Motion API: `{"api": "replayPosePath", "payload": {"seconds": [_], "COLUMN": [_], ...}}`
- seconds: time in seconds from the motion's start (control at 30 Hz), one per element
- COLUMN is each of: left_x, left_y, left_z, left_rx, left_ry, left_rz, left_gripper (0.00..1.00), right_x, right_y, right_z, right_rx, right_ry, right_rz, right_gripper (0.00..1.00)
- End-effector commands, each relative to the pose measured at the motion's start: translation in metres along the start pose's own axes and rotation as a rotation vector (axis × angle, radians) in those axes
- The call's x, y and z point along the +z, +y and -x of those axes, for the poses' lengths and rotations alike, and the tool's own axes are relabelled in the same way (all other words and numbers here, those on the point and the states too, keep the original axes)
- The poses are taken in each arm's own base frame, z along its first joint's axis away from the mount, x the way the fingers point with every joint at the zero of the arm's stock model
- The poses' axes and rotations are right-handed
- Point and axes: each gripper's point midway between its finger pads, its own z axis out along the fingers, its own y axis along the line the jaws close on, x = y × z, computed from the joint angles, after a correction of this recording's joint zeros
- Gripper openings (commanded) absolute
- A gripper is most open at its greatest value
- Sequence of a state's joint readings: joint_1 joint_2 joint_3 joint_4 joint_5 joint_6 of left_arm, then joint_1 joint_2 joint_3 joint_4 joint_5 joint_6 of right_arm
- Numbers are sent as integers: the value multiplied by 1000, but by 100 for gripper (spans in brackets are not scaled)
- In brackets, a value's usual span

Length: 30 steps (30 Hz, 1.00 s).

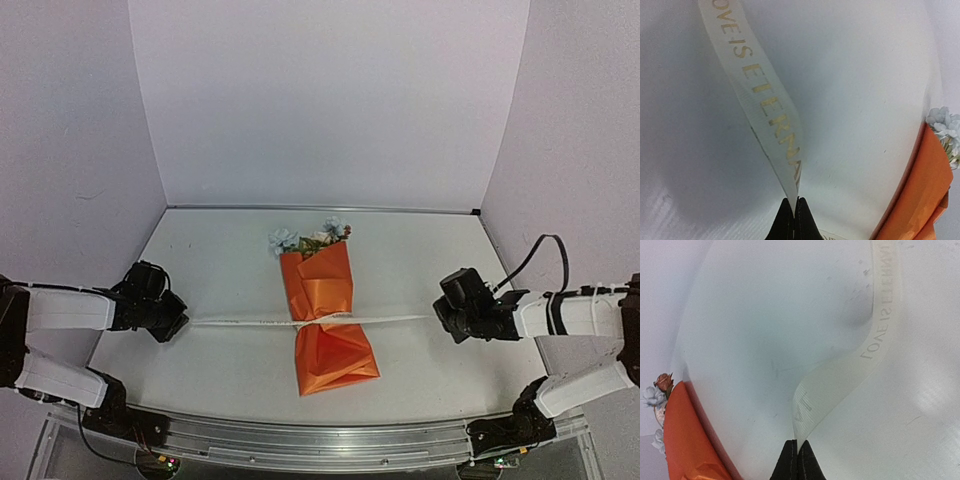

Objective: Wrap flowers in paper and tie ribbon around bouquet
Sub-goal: Tie the ribbon around the folded bouquet.

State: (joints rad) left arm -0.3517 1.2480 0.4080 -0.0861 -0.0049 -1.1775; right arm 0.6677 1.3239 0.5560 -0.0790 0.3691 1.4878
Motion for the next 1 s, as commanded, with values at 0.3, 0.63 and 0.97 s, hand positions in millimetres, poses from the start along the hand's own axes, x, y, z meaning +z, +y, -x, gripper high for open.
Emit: {"api": "replayPosePath", "payload": {"seconds": [0.3, 0.63, 0.97], "left_x": [-27, -46, -47], "left_y": [70, 84, 72], "left_z": [105, 144, 157], "left_rx": [-147, -223, -254], "left_ry": [-129, -214, -202], "left_rz": [119, 129, 34], "left_gripper": [0, 0, 0], "right_x": [-27, -29, -28], "right_y": [-103, -117, -106], "right_z": [91, 100, 96], "right_rx": [-18, -12, -44], "right_ry": [-196, -174, -72], "right_rz": [-238, -277, -248], "right_gripper": [0, 0, 0]}}
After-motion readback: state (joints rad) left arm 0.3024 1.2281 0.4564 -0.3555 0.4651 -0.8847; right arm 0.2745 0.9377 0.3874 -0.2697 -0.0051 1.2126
